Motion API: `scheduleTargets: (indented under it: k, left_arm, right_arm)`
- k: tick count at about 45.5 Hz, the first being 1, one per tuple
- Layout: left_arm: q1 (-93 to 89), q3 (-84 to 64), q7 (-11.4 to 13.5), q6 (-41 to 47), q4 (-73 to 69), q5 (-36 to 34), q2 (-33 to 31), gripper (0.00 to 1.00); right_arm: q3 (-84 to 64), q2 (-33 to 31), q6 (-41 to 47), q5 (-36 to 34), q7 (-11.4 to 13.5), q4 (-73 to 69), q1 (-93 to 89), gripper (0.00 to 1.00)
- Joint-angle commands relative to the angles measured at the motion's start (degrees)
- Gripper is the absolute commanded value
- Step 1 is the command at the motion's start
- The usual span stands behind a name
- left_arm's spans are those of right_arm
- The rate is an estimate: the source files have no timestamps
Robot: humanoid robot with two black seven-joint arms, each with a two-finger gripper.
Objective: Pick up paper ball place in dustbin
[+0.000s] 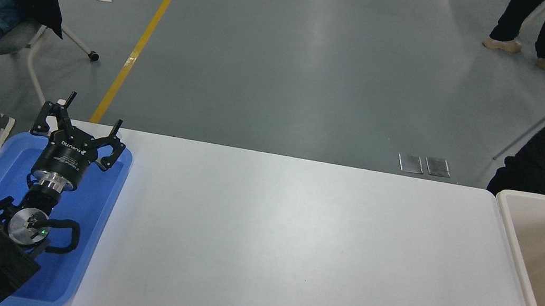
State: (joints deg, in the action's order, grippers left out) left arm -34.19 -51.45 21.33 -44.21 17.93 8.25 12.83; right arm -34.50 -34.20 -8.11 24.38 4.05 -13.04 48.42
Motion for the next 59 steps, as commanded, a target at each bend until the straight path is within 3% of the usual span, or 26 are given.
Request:
scheduleTargets:
  k: [1,11,24,29,48,59]
  left_arm:
    - [0.0,0.0,0.0,0.0,0.0,0.0,0.0,1.0]
    - [0.0,0.0,0.0,0.0,0.0,0.0,0.0,1.0]
    - [0.0,0.0,0.0,0.0,0.0,0.0,0.0,1.0]
    - [0.0,0.0,0.0,0.0,0.1,0.0,0.0,1.0]
    - [0.0,0.0,0.0,0.0,0.0,0.0,0.0,1.0]
    - [0.0,0.0,0.0,0.0,0.0,0.1,0.0,1.0]
  right_arm:
    - [9.3,7.2,-5.8,-3.2,0.0,8.5,-9.7,0.0]
    - [9.5,9.7,-7.1,-8.5,-0.4,10.1,-12.9,0.0]
    - [9.5,10.3,-7.2,-8.8,-0.5,10.1,-13.8,0.03]
    - [9.6,10.2,-7.3,-8.8,-0.4,10.1,-13.2,1.0]
    - [10.7,10.4,-6.3,-8.9,-0.4,8.9,-11.6,1.0]
    - [33.2,11.5,-6.5,-8.9,-0.9,4.3,-5.1,1.0]
